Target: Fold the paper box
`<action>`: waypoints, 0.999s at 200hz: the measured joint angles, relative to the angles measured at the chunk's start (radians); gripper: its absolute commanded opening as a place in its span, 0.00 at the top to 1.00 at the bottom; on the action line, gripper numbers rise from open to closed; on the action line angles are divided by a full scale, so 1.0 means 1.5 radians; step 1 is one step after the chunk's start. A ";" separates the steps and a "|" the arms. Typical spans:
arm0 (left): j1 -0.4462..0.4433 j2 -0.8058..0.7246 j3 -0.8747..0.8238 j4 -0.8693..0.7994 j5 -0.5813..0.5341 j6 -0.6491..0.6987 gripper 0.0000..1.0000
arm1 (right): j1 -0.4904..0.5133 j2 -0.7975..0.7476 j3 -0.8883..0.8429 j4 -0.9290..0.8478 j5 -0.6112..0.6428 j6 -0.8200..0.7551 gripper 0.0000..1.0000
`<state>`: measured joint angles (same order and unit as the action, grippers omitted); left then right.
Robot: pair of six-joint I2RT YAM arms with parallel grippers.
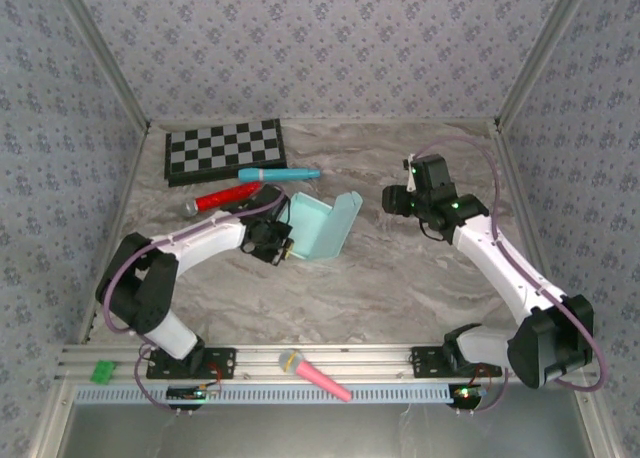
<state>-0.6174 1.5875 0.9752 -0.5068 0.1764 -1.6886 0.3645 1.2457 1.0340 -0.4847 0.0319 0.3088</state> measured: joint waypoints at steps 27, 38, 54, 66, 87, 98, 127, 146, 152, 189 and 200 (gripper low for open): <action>0.000 0.012 -0.008 0.015 0.013 -0.015 0.85 | -0.001 0.000 -0.007 0.004 -0.002 0.002 0.41; 0.000 0.014 -0.014 0.020 0.014 -0.020 0.77 | 0.000 0.000 -0.007 0.004 -0.003 0.002 0.40; 0.000 0.014 -0.021 0.024 0.014 -0.025 0.68 | -0.001 0.000 -0.007 0.005 -0.003 0.002 0.40; 0.000 0.014 -0.023 0.026 0.015 -0.027 0.60 | -0.001 0.000 -0.007 0.004 -0.005 0.002 0.41; 0.000 0.014 -0.023 0.028 0.014 -0.028 0.39 | -0.002 0.000 -0.007 0.004 -0.009 0.002 0.40; 0.000 0.014 -0.023 0.028 0.010 -0.028 0.27 | -0.004 0.000 -0.008 0.005 -0.010 0.002 0.41; 0.000 0.014 0.003 -0.007 -0.017 0.002 0.06 | -0.006 0.000 -0.016 0.006 -0.010 0.002 0.41; -0.001 0.014 0.043 -0.028 -0.049 0.032 0.04 | -0.009 0.000 -0.019 0.007 -0.012 0.002 0.41; -0.001 0.012 0.055 -0.031 -0.060 0.046 0.03 | -0.009 0.000 -0.020 0.007 -0.014 0.002 0.41; -0.005 -0.008 0.093 -0.063 -0.149 0.158 0.08 | -0.011 0.000 -0.032 0.013 -0.022 0.002 0.41; -0.005 -0.010 0.104 -0.080 -0.181 0.203 0.08 | -0.012 0.002 -0.035 0.014 -0.028 0.002 0.41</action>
<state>-0.6250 1.5719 1.1305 -0.6270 -0.0952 -1.3834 0.3462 1.2480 0.9810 -0.4633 -0.0105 0.3115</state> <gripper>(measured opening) 0.922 0.594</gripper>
